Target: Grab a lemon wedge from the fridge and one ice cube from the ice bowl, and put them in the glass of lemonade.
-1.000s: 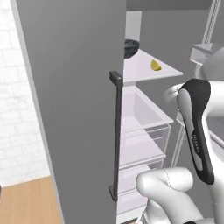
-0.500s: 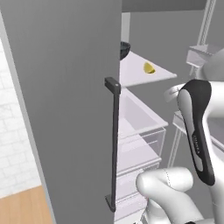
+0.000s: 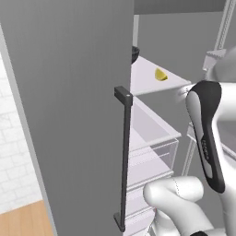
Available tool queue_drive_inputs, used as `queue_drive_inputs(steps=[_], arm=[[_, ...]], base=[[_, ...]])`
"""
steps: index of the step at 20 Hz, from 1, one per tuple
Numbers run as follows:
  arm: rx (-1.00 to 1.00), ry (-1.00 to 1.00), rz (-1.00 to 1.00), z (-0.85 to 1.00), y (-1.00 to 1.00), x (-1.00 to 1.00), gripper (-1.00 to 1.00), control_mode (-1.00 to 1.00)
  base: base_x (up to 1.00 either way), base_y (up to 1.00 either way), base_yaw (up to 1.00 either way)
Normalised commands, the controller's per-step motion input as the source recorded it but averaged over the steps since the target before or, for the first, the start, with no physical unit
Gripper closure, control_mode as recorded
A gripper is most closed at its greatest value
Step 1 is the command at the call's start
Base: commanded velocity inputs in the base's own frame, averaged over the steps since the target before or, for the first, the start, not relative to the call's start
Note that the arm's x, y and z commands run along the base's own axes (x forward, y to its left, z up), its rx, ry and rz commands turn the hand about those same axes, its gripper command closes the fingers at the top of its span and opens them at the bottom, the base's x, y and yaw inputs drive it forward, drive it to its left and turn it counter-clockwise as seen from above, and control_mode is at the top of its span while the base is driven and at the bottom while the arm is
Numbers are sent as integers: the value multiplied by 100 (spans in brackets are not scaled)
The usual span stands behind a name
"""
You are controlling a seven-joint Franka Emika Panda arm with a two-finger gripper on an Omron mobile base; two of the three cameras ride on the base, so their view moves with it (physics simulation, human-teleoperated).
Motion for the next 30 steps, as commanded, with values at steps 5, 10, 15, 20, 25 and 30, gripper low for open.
queue_drive_inputs(steps=[5,10,15,20,25,30], arm=[[-4,-2,-5,41,0,13,-100,-100],[0,3,-2,1,-1,71,-100,-100],[2,0,-1,0,0,100,-100,-100],[1,15,0,-11,0,96,-100,-100],[0,4,0,-12,0,61,-100,-100],[0,0,0,-19,0,40,-100,-100]], base=[[0,0,0],[0,0,0],[0,0,0],[0,0,0],[0,0,0],[0,0,0]])
